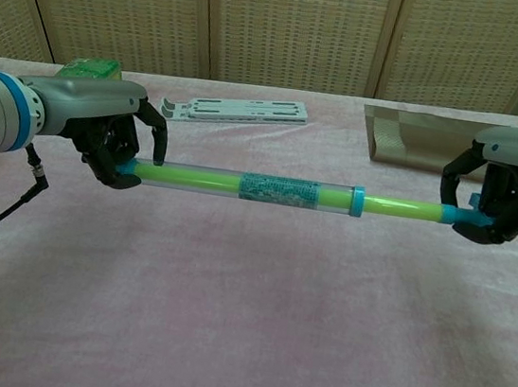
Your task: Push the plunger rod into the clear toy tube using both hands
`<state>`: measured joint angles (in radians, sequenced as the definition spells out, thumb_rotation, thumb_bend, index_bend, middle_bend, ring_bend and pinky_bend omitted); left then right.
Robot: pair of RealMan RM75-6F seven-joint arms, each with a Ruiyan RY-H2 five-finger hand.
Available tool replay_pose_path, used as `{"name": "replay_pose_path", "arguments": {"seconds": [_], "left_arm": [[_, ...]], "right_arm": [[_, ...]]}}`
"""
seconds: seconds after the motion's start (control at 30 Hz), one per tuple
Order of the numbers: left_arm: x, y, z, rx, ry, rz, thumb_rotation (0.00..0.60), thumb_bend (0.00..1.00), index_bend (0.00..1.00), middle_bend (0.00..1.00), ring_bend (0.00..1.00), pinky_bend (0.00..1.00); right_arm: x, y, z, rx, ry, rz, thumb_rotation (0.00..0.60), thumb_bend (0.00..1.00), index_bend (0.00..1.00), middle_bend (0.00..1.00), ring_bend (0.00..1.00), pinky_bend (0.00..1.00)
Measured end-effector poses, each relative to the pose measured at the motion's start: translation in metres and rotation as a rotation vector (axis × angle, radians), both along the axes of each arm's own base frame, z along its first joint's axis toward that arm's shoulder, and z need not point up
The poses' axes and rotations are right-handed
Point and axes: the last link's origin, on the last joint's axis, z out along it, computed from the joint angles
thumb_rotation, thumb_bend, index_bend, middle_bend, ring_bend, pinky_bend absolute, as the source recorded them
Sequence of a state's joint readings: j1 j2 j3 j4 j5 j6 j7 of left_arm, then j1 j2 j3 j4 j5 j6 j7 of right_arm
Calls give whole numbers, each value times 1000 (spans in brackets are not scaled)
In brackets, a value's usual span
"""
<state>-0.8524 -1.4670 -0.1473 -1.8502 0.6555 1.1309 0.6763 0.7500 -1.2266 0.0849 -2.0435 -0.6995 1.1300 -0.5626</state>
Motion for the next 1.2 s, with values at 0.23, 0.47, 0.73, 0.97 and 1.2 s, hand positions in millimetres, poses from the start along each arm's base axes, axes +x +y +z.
{"name": "replay_pose_path", "arguments": {"seconds": [0.23,0.47,0.73,0.97,1.2], "left_arm": [[3,-3,-3,-12,-12,-1,600,529,506,742,672,610],[3,-5,-4,-14,-13,-1,600,500,457,673,629,605],[-2,-8,-3,-31,-7,23,600,262,108,179,251,332],[-14,-11,6,-45,-1,60,600,247,104,7,62,151],[-24,-18,12,-44,-7,68,600,246,102,0,1,80]], "right_arm": [[1,1,-5,4,-12,8,600,686,848,990,963,631],[-1,0,-6,1,-12,4,600,665,800,929,912,622],[-7,-1,-5,-3,7,15,600,507,365,315,381,275],[-39,-4,7,-28,94,-76,600,433,235,67,96,79],[-55,-3,16,-50,113,-121,600,410,220,18,34,50]]}}
